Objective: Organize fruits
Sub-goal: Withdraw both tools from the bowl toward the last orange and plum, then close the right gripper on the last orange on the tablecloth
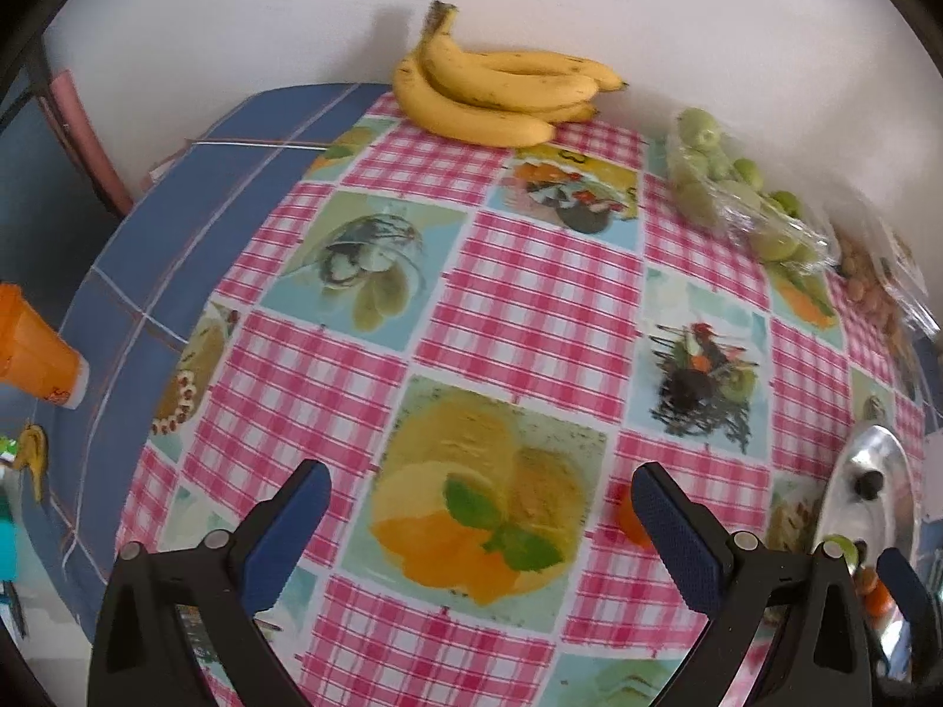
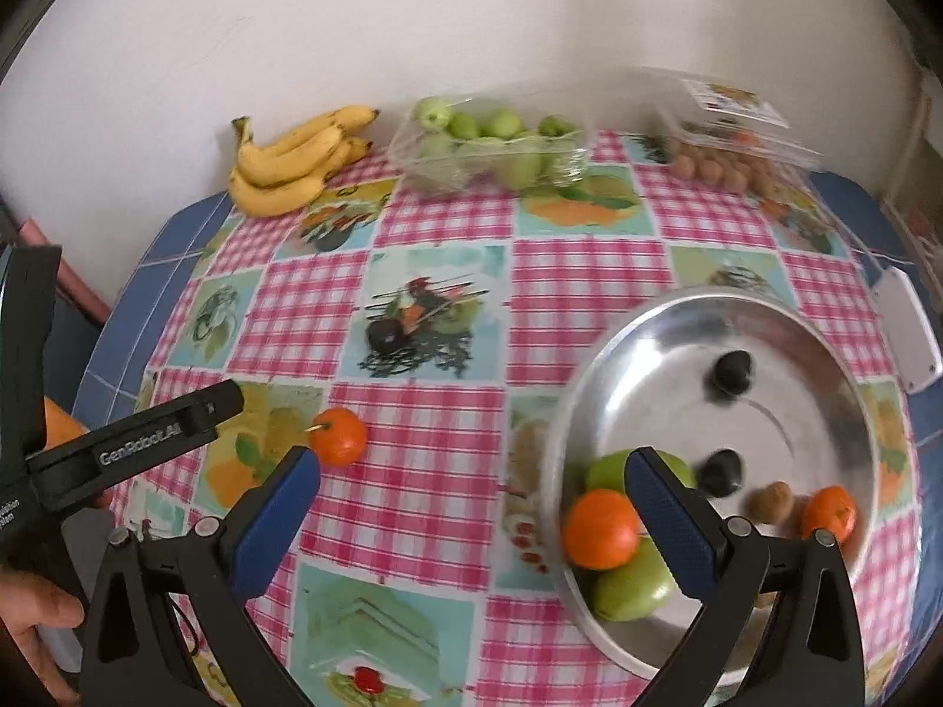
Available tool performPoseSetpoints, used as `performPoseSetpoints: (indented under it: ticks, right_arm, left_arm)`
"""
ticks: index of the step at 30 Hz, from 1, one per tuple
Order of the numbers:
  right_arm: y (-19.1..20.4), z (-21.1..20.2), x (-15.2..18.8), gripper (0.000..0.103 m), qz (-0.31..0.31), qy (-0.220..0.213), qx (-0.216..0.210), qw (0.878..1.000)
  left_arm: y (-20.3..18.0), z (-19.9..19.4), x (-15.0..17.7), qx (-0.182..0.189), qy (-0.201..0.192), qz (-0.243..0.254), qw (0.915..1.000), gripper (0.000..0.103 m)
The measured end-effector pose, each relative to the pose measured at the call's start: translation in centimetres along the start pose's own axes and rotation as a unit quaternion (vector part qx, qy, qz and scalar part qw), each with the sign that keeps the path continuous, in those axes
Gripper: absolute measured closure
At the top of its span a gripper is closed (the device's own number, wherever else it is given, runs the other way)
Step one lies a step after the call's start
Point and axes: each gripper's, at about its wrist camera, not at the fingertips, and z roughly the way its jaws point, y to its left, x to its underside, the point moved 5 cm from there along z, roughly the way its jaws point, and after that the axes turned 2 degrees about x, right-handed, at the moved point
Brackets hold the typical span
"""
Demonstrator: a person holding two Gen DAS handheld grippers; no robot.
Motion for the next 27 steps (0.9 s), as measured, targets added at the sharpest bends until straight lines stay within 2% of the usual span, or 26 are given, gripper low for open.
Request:
performPoseSetpoints:
  ticks: [5, 8, 12, 15, 22, 27]
  right_arm:
    - [1.8, 1.9, -0.2, 0.0, -0.016, 0.016, -0.006, 1.0]
    - [2.8, 3.2, -0.2, 0.0, -0.027, 0.029, 0.003, 0.999]
    - [3.6, 4.7, -0.2, 0.0, -0.012, 0.046, -0.017, 0.999]
    - [4.6, 5.8, -0.2, 0.0, -0.026, 0.054, -0.008, 0.998]
    - [6.2, 7.4, 0.0, 0.001, -0.05, 0.063, -0.006, 0.997]
    - [6.6, 8.3, 0.4, 0.008, -0.052, 0.075, -0.012, 0.996]
  left_arm:
    - [1.3, 0.6, -0.1, -0.01, -0.002, -0.019, 0.9998, 0.0]
    - [1.9, 1.6, 0.1, -0.019, 0.018, -0.028, 0.9992, 0.0]
    - [2.4, 3.3, 0.8, -0.021, 0.05, -0.032, 0.998, 0.0]
    - [3.0, 4.3, 1.2, -0.023, 0.065, -0.042, 0.9967, 0.0]
    - [4.1, 5.3, 1.2, -0.006, 0.061, -0.06, 0.9963, 0.0]
    - [4.3, 5.7, 1.0, 0.015, 0.058, -0.071, 0.9956, 0.0]
